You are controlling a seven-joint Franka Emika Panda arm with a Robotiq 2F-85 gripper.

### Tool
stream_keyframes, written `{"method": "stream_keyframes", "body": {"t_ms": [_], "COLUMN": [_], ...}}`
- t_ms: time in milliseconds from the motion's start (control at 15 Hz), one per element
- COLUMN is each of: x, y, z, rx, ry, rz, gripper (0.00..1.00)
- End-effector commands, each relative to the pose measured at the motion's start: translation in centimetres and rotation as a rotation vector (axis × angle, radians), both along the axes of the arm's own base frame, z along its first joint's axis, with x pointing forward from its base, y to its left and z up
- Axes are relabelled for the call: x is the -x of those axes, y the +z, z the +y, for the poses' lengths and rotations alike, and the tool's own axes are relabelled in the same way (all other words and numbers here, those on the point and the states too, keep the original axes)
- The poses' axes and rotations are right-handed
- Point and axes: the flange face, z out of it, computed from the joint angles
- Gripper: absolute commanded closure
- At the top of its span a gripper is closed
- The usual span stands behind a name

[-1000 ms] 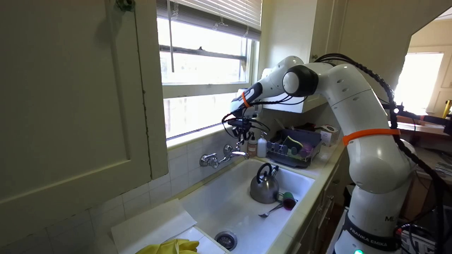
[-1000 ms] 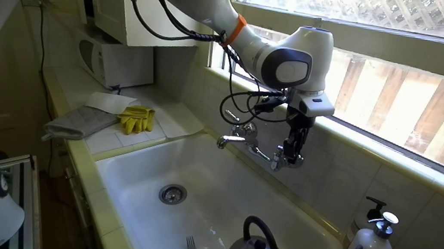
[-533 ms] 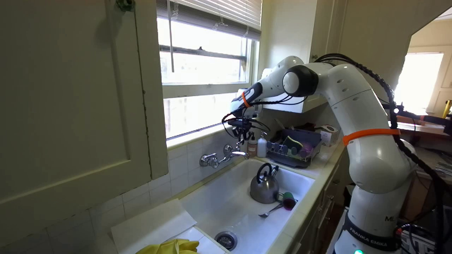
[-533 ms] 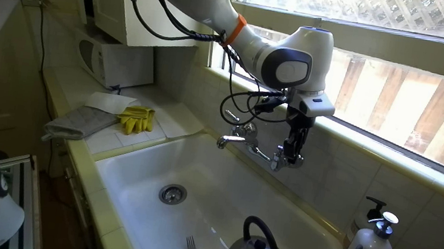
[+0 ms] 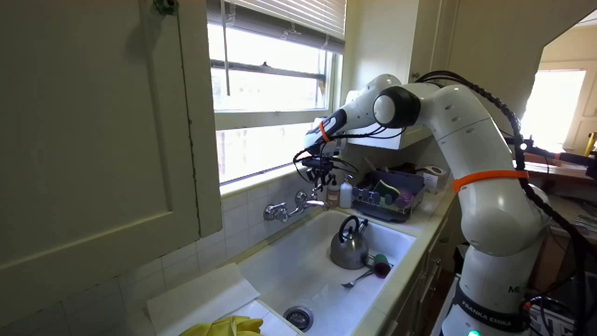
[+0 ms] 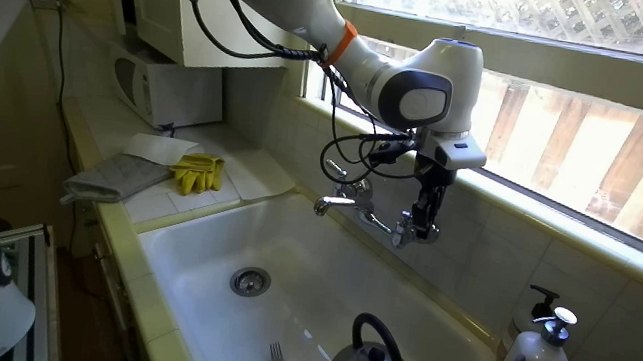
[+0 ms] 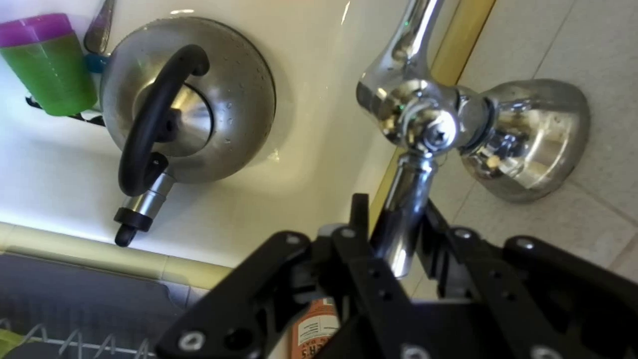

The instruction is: Close the water to the kitchen faucet

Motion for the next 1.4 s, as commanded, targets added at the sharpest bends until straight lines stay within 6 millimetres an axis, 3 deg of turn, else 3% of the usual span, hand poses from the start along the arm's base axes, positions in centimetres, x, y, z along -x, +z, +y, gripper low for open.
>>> {"method": "stream_keyframes", "body": {"t_ms": [0,200,333,933,1333], "x": [-1.0,-1.3,-1.4,-1.3,0.3], "y": [-0.5,-0.5,-0.6,-0.2,2.3], "z": [-0.3,-0.4,-0.4,-0.4,-0.2], "rx": [0.018,0.028,0.033,0.027,0.032], "ry": [0.155,0.228,0.26,0.328,0.456], "rz": [-0.002,0.001,0.006,0.01,-0.007], "gripper": [0.4,0.13,0.01,0.0,0.0]}}
